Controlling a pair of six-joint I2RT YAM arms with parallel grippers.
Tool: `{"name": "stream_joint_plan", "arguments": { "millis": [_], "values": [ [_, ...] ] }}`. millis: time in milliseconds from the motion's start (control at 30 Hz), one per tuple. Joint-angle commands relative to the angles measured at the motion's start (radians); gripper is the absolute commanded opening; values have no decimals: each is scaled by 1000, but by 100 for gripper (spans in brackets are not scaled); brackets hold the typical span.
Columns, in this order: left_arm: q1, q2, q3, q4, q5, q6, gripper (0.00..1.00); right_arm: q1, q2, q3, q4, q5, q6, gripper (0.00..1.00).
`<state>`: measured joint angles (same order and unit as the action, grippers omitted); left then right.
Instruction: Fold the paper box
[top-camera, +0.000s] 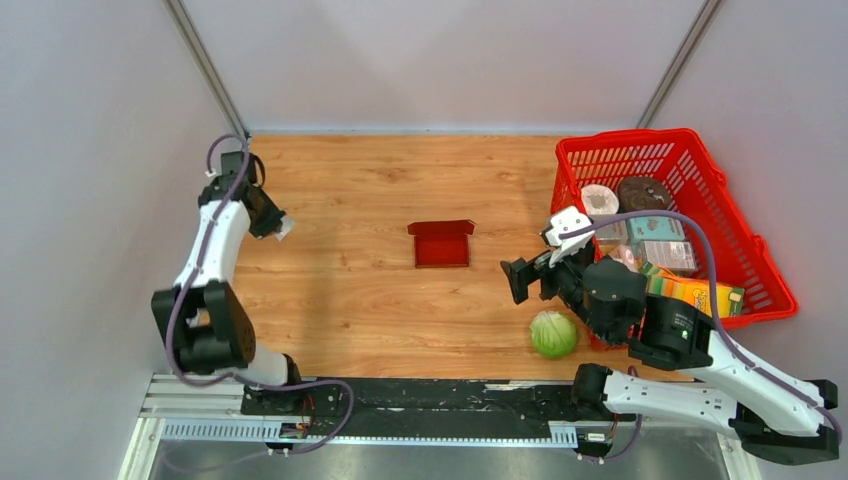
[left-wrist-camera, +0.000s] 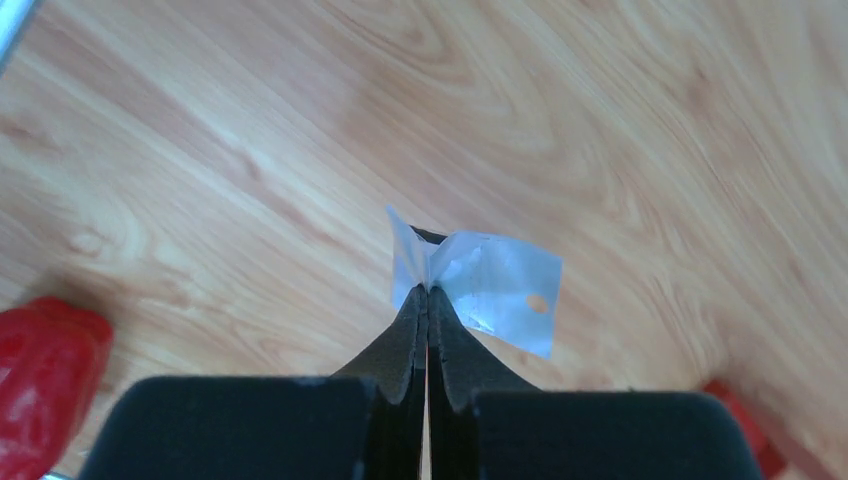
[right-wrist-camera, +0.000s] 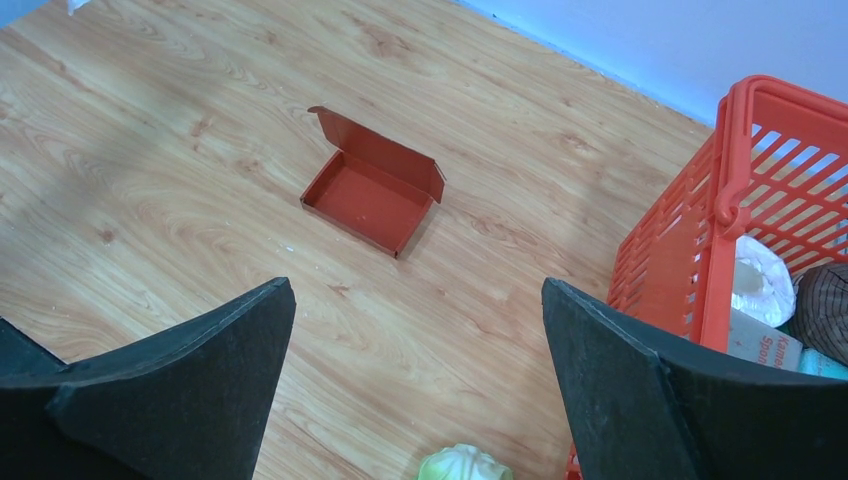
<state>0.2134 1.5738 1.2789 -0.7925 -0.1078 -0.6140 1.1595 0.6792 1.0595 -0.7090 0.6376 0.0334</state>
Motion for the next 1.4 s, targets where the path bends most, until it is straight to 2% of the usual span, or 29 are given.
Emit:
{"name": "stream_joint_plan", "arguments": {
  "millis": [0,67,100,167,200,233,300,333,467,633,733,1100,1167,1233,1367],
  "values": [
    [-208,-219,-140,41,148,83,0,-4,8,8,28,-9,20,100],
    [-339,-338,-241,80,151,42,0,-6,19,7,34,-3,25,100],
    [-480,-380,-278,169,140,22,0,-4,23,7,39,4,25,100],
    [-621,-478,-401,292,82,-59,0,-6,25,11,45,26,30,100],
    [-681,-495,-432,417,59,-85,0,-6,20,13,52,36,33,100],
    [-786,-492,-458,473,36,-128,0,-6,19,17,54,45,36,100],
    [-863,-442,-445,510,-42,-132,0,-6,5,23,52,48,40,100],
    [-934,-364,-409,486,-76,-130,0,-4,-1,30,48,50,43,100],
    [-1051,-174,-207,461,-187,-104,0,-4,-39,36,29,62,71,100],
    [-1057,62,-6,397,-196,-141,0,-4,-70,51,-21,95,115,100],
    [-1062,150,78,336,-225,-151,0,-6,-82,57,-30,106,128,100],
    [-1071,249,131,322,-240,-138,0,-6,-101,71,-44,122,141,100],
    [-1071,253,146,302,-269,-138,18,-4,-101,69,-44,117,146,100],
    [-1071,236,139,309,-276,-124,44,-6,-95,66,-44,109,149,100],
    [-1071,146,54,357,-273,-107,54,-4,-41,89,-78,88,160,100]
  ]
}}
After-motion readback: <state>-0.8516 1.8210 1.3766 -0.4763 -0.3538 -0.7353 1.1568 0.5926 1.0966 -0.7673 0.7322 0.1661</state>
